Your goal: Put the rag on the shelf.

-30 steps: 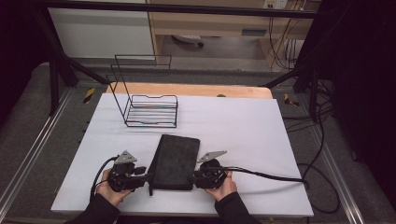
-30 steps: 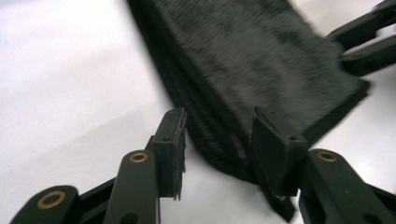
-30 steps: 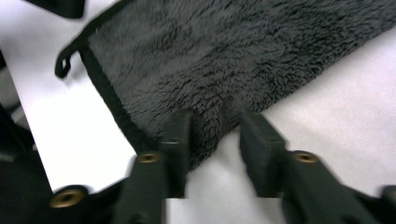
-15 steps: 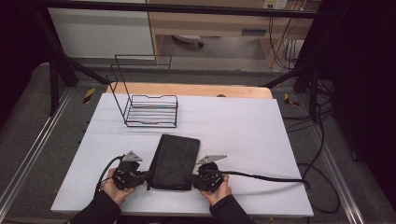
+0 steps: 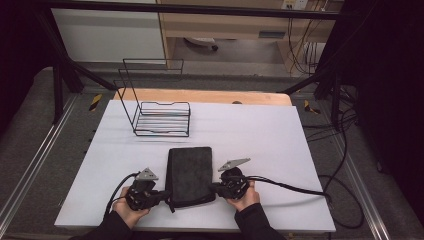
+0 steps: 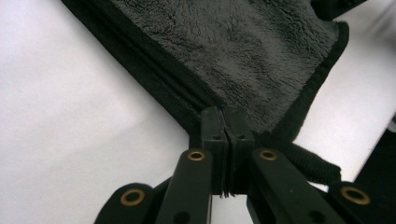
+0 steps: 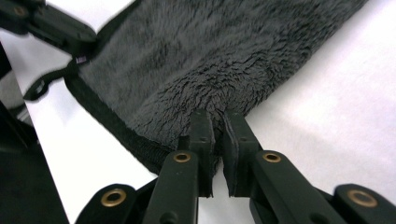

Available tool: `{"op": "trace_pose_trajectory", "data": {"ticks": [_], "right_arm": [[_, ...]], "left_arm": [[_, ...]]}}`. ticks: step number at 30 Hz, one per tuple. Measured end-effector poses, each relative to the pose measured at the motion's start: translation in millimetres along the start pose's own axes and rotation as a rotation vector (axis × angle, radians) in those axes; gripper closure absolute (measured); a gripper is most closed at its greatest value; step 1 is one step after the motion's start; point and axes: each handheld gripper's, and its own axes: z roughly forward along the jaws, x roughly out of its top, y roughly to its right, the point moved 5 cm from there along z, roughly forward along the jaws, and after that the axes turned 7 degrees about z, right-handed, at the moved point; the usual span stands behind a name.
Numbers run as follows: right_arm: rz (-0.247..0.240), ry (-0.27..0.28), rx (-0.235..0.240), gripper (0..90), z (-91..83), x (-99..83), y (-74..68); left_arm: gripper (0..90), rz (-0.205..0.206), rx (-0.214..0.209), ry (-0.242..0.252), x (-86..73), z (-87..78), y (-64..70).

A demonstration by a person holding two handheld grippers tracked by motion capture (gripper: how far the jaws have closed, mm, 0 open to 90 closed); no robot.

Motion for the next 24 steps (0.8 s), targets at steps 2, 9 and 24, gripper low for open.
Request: {"op": "trace_pose_trajectory", "data": {"ticks": [2, 9, 24], "right_arm": [[-0.023, -0.007, -0.007, 80.6, 3.4, -2.6, 0.3], [-0.045, 0.091, 0.009, 55.7, -8.2, 5.2, 6.5], [-0.021, 0.229, -0.011, 9.0, -32.0, 13.9, 46.3]], "left_arm": [[87.7, -0.004, 0.001, 0.005, -0.1, -0.1, -0.4], [66.3, 0.054, 0.080, 0.090, 4.9, -16.0, -14.0], [15.8, 0.053, 0.069, 0.124, 22.3, -19.8, -47.7]]}}
